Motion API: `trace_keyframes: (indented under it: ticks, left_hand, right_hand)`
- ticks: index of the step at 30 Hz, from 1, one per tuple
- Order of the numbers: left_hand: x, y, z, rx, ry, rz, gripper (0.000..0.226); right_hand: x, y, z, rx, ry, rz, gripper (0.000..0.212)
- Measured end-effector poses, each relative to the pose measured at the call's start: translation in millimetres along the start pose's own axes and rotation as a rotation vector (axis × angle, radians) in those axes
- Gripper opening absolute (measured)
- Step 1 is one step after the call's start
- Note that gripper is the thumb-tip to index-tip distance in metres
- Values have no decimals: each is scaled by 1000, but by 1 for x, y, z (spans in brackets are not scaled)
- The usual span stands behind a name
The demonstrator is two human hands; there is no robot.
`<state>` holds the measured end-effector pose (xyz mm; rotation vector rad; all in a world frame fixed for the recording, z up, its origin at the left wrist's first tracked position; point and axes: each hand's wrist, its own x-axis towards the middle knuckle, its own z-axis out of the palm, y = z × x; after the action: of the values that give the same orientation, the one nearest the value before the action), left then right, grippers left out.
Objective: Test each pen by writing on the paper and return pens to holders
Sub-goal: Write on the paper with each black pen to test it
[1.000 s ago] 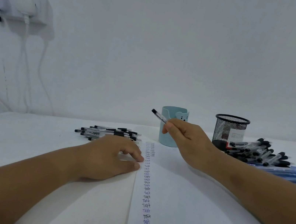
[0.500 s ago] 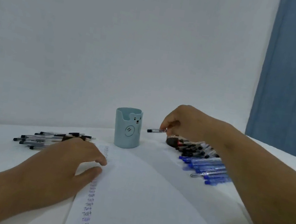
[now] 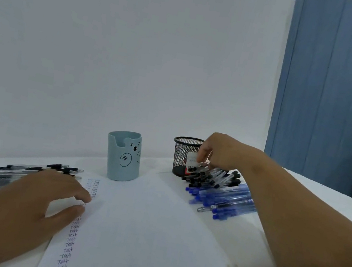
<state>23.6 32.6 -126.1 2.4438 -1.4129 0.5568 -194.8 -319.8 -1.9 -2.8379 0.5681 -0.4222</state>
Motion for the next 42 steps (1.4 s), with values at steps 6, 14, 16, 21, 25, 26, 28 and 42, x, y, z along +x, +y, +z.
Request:
trace_keyframes:
  ticks: [6, 14, 16, 21, 25, 26, 28, 42]
  left_hand:
    - [-7, 8, -11, -123, 54, -40, 34]
    - [-21, 32, -54, -276, 130, -88, 15]
    - [-22, 25, -60, -243, 114, -107, 19]
    - [-28, -6, -66, -155, 47, -235, 26]
    - [-31, -18, -66, -123, 0, -304, 28]
    - [-30, -18, -66, -106, 7, -310, 26]
    - [-27, -18, -66, -61, 19, -347, 28]
    - [-28, -16, -74, -210, 280, -174, 22]
  right_hand:
    - [-1, -24, 0, -52, 30, -101, 44]
    - [-21, -113, 32, -91, 142, -356, 33]
    - [-30, -136, 52, -91, 118, -461, 27]
    - [-40, -172, 97, -148, 81, -679, 27]
    - [-41, -177, 109, -141, 71, -727, 26]
    - [-41, -176, 110, -134, 84, -730, 26]
    - [-39, -173, 110, -123, 112, -719, 26]
    - [-35, -160, 115, -74, 192, -662, 18]
